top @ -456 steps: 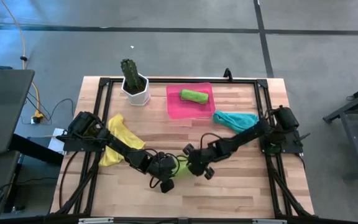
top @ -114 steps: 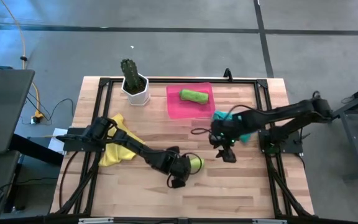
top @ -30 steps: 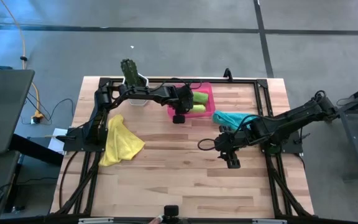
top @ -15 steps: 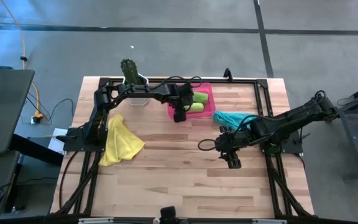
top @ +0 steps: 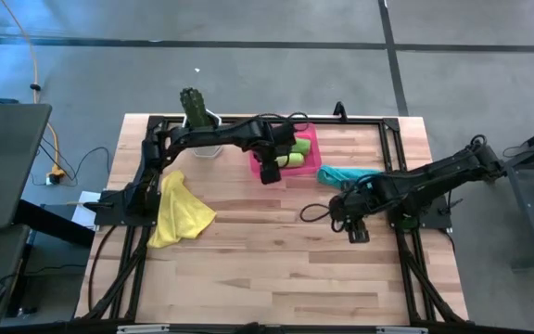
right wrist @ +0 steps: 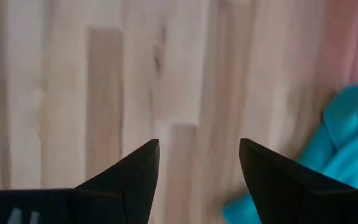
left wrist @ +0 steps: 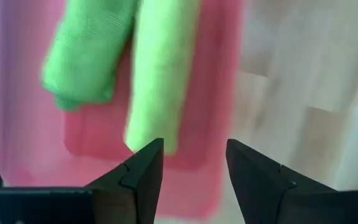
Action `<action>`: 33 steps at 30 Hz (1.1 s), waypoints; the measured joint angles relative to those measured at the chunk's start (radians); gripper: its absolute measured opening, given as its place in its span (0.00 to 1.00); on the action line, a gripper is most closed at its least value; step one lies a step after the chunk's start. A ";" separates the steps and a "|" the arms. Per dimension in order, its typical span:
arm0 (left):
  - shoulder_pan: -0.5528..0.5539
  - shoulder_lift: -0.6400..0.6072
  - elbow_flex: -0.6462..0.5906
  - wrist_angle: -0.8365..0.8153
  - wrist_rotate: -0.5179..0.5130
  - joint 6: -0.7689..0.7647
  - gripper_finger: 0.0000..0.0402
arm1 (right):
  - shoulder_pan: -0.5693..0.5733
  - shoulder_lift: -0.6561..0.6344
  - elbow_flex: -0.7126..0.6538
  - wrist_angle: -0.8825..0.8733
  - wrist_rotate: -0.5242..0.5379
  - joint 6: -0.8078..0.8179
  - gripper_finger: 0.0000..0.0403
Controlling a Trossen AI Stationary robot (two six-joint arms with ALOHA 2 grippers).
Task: Roll microfiber towels into tight, uniform cylinder then place into a basket
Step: Roll the blue microfiber cloth
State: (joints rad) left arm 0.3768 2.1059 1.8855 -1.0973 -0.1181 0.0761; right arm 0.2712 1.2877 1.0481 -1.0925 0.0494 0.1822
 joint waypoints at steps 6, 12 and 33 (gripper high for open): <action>-0.091 0.000 0.126 -0.207 0.001 -0.149 0.40 | -0.082 0.000 0.000 -0.044 0.079 -0.002 0.53; -0.275 -0.002 0.191 -0.424 -0.027 -0.252 0.40 | -0.157 0.000 -0.001 -0.047 0.224 -0.005 0.53; -0.723 -0.146 0.186 -0.265 -0.622 -0.702 0.40 | -0.481 -0.037 -0.290 0.168 0.285 0.189 0.53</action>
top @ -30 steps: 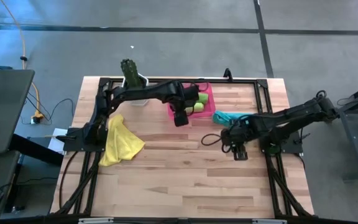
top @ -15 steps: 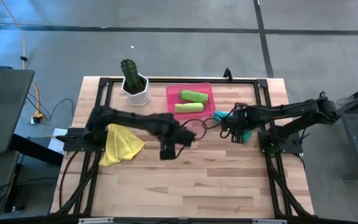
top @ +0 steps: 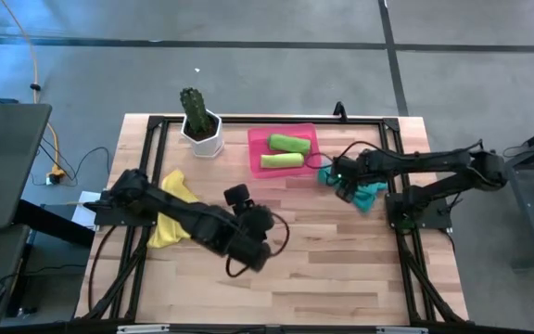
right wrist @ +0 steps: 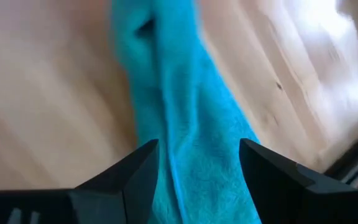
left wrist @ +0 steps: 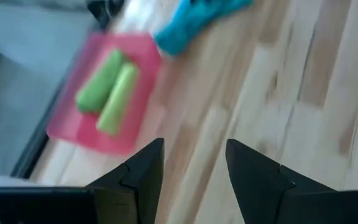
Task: Roll microfiber towels into tight, uniform cylinder then place into a basket
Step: Roll the blue microfiber cloth
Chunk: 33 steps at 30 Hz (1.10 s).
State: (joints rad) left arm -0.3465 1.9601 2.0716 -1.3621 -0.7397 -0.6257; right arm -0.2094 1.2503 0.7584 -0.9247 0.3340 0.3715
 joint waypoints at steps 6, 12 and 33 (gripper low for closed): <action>-0.044 0.001 0.000 0.104 -0.150 -0.016 0.40 | -0.071 0.001 -0.065 0.057 0.000 0.174 0.53; -0.046 0.001 0.000 0.115 -0.177 -0.018 0.40 | -0.127 0.001 -0.189 0.227 -0.055 0.190 0.53; -0.027 0.001 0.000 0.193 -0.353 0.159 0.40 | 0.021 0.002 -0.356 0.665 -0.184 0.261 0.53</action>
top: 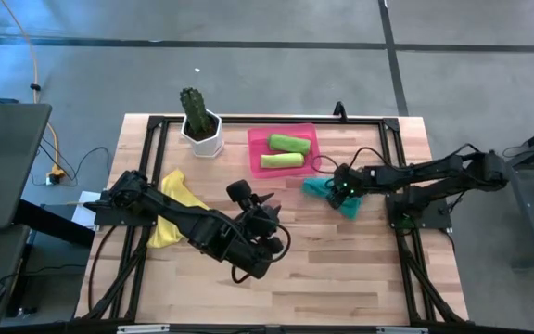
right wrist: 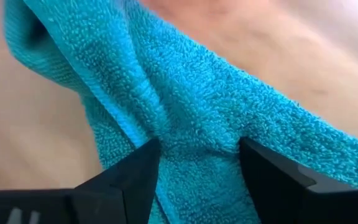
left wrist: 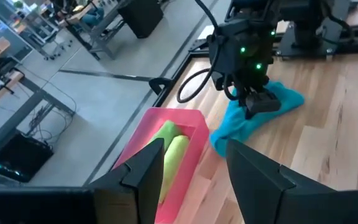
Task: Roll microfiber towels into tight, uniform cylinder then place into a basket
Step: Roll the blue microfiber cloth
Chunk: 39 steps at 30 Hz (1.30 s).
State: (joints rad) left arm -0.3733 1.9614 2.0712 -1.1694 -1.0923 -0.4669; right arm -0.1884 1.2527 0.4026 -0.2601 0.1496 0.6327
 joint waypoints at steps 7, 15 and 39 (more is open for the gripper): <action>-0.001 0.000 0.000 0.000 0.010 0.076 0.40 | 0.170 0.002 -0.003 0.166 -0.071 0.092 0.53; 0.000 0.000 0.000 -0.018 0.170 0.112 0.40 | 0.340 0.020 -0.003 0.398 0.045 0.086 0.53; 0.128 0.000 -0.311 -0.072 0.662 0.251 0.40 | 0.323 0.357 0.539 -0.559 0.023 0.008 0.53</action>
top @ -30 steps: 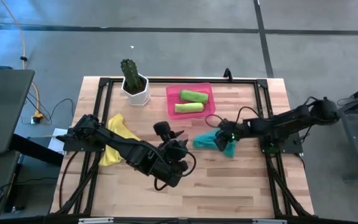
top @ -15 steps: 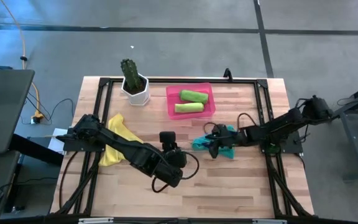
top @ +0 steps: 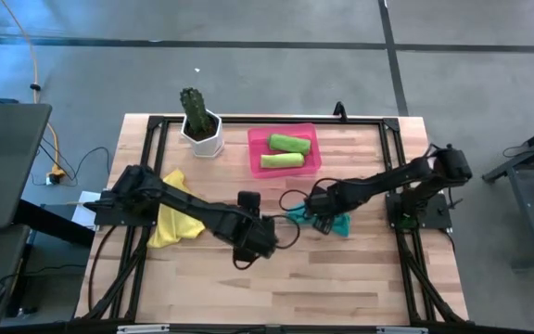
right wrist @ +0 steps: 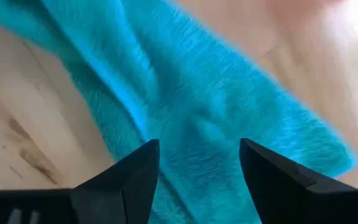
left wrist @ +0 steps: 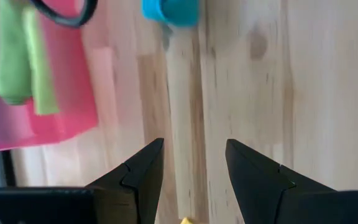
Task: Roll microfiber towels into tight, uniform cylinder then place into a basket
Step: Roll the blue microfiber cloth
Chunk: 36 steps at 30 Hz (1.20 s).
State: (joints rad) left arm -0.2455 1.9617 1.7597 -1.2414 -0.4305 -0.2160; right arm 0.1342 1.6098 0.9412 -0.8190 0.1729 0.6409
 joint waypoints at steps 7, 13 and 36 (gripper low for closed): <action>0.050 -0.003 -0.071 -0.003 0.080 0.052 0.40 | -0.004 0.045 -0.082 0.140 -0.040 -0.018 0.53; 0.048 -0.065 -0.084 -0.113 0.117 0.042 0.40 | -0.004 0.067 -0.152 0.557 -0.080 -0.051 0.53; -0.385 -0.744 -0.231 -0.257 -0.551 -0.555 0.40 | -0.003 0.039 0.023 0.655 -0.235 -0.362 0.53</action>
State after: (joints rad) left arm -0.6305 1.2175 1.5289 -1.4987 -0.9810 -0.7712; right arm 0.1314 1.6493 0.9638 -0.1644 -0.0620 0.2790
